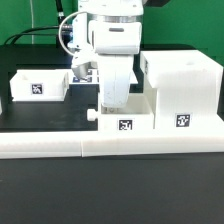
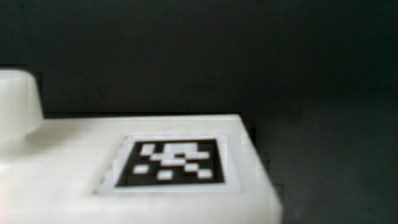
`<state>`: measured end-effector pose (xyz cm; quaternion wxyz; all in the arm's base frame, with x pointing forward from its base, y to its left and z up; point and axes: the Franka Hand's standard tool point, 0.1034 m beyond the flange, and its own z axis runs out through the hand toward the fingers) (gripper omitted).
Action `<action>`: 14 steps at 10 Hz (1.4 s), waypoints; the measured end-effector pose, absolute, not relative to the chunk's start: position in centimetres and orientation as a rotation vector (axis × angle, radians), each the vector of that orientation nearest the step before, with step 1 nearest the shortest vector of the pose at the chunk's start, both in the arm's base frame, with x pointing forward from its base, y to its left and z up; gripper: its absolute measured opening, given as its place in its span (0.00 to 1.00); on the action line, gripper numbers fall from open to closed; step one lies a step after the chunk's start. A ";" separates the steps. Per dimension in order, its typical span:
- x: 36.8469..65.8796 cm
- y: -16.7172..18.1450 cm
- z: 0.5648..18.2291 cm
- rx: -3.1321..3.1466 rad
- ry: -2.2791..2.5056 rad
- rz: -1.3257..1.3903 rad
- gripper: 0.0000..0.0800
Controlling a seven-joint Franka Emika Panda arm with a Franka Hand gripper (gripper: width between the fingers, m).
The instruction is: Assemble drawer
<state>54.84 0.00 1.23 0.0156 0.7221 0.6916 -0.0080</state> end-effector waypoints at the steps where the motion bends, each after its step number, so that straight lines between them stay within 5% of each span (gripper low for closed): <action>1: 54.8 0.0 1.2 2.247 2.151 -0.025 0.05; 14: 54.6 0.4 1.0 2.255 2.129 -0.025 0.05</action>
Offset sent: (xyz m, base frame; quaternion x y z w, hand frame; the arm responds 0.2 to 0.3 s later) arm 0.0014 0.0172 -0.0014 0.0055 -0.0125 -0.0306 0.9994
